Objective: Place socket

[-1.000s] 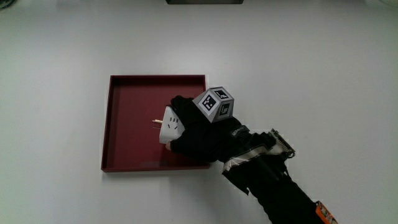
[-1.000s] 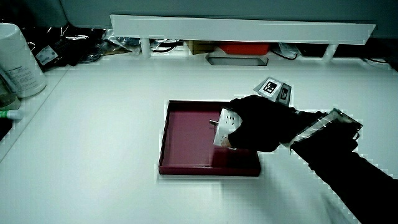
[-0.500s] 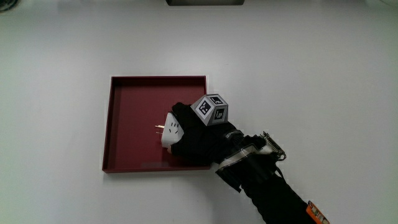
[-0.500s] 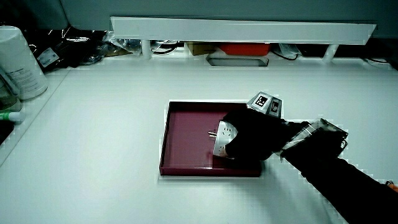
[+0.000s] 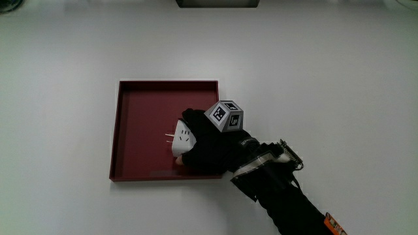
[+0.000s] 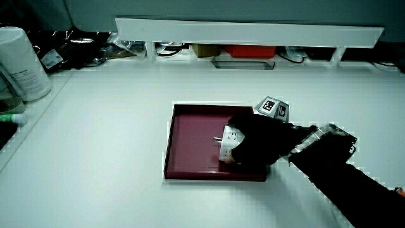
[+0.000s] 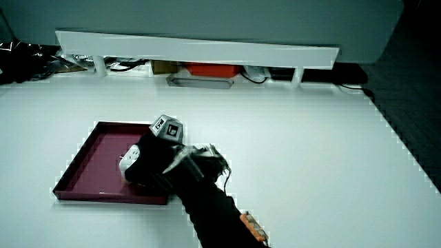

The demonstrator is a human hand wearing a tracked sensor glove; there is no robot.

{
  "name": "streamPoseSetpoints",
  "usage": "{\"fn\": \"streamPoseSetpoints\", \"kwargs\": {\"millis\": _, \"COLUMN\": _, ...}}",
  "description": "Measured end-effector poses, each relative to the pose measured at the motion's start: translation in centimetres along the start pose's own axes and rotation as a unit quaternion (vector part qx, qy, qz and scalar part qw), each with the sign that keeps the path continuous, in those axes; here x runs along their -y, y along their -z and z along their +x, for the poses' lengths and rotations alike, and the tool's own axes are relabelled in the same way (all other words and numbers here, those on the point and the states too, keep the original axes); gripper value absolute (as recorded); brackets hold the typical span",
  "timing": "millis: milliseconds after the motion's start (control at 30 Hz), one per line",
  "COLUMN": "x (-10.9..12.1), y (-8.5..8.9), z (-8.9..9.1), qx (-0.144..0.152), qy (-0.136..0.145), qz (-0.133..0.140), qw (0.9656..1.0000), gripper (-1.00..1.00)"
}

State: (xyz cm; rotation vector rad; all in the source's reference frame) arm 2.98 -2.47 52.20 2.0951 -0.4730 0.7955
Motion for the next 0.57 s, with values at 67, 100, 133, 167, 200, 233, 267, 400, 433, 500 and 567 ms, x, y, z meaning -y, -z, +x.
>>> {"fn": "streamPoseSetpoints", "kwargs": {"millis": 67, "x": 0.3, "y": -0.2, "z": 0.2, "qx": -0.016, "qy": -0.004, "qz": 0.0, "qw": 0.9999, "gripper": -0.27}}
{"fn": "streamPoseSetpoints", "kwargs": {"millis": 100, "x": 0.4, "y": -0.3, "z": 0.3, "qx": -0.013, "qy": -0.007, "qz": -0.002, "qw": 0.9999, "gripper": -0.33}}
{"fn": "streamPoseSetpoints", "kwargs": {"millis": 133, "x": 0.6, "y": -0.5, "z": 0.4, "qx": -0.007, "qy": -0.011, "qz": 0.0, "qw": 0.9999, "gripper": -0.4}}
{"fn": "streamPoseSetpoints", "kwargs": {"millis": 167, "x": 1.0, "y": -1.0, "z": 0.1, "qx": -0.01, "qy": -0.018, "qz": -0.001, "qw": 0.9998, "gripper": -0.47}}
{"fn": "streamPoseSetpoints", "kwargs": {"millis": 200, "x": 1.3, "y": -1.3, "z": 0.1, "qx": -0.009, "qy": -0.025, "qz": -0.001, "qw": 0.9997, "gripper": -0.53}}
{"fn": "streamPoseSetpoints", "kwargs": {"millis": 233, "x": 1.9, "y": -1.8, "z": -0.2, "qx": -0.015, "qy": -0.037, "qz": -0.003, "qw": 0.9992, "gripper": -0.6}}
{"fn": "streamPoseSetpoints", "kwargs": {"millis": 267, "x": 1.5, "y": -1.7, "z": 0.7, "qx": -0.053, "qy": -0.062, "qz": -0.034, "qw": 0.996, "gripper": -0.67}}
{"fn": "streamPoseSetpoints", "kwargs": {"millis": 400, "x": 3.3, "y": -3.8, "z": 0.4, "qx": -0.067, "qy": -0.096, "qz": -0.051, "qw": 0.9919, "gripper": -0.93}}
{"fn": "streamPoseSetpoints", "kwargs": {"millis": 433, "x": 4.0, "y": -4.4, "z": 0.3, "qx": -0.079, "qy": -0.088, "qz": -0.055, "qw": 0.9915, "gripper": -1.0}}
{"fn": "streamPoseSetpoints", "kwargs": {"millis": 500, "x": 5.8, "y": -5.8, "z": -0.4, "qx": -0.098, "qy": -0.084, "qz": -0.058, "qw": 0.99, "gripper": -1.0}}
{"fn": "streamPoseSetpoints", "kwargs": {"millis": 567, "x": 7.2, "y": -6.9, "z": -0.2, "qx": -0.107, "qy": -0.077, "qz": -0.056, "qw": 0.9897, "gripper": -1.0}}
